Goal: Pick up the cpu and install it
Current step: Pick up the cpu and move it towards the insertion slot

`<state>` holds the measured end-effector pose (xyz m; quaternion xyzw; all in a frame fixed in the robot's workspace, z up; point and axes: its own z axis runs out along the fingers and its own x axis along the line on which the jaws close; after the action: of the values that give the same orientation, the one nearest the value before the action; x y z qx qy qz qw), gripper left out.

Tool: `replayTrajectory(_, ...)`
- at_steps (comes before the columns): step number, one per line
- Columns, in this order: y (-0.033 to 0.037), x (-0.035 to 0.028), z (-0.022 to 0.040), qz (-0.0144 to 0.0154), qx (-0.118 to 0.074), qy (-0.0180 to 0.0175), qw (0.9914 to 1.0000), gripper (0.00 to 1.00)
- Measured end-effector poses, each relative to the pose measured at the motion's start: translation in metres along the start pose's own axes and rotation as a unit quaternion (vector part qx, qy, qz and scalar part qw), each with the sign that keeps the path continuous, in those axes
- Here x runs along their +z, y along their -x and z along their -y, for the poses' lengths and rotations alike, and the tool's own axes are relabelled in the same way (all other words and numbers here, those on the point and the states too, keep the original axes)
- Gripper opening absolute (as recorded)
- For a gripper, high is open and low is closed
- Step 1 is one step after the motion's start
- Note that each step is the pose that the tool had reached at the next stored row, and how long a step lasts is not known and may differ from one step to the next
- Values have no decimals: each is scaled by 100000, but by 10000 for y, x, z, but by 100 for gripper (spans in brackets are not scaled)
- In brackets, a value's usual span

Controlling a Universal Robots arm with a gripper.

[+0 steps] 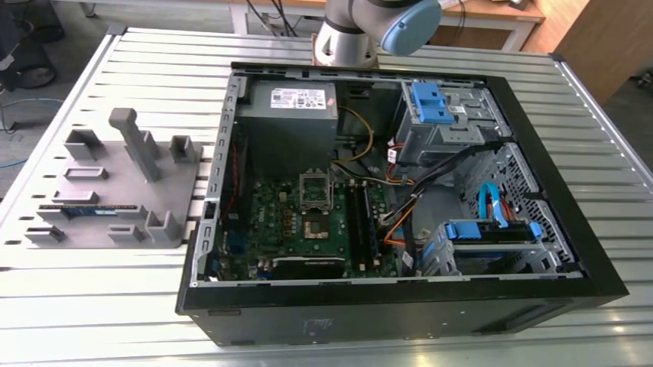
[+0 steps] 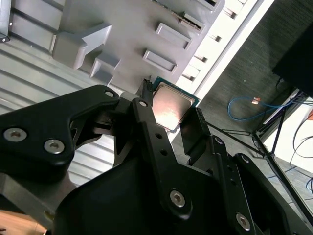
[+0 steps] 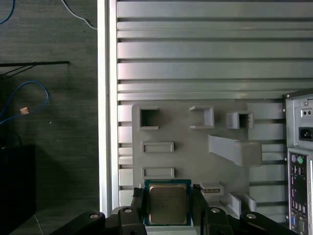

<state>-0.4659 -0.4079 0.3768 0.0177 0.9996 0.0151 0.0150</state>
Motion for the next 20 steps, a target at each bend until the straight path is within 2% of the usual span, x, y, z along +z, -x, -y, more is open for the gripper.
replayTrajectory(6, 1, -3, 0, -3, -1, -1, 100000, 47)
replayTrajectory(9, 24, -2, -1, -7, -8, -1, 100000, 47)
replayTrajectory(20, 236, 4, -10, -6, -2, -3, 100000, 47)
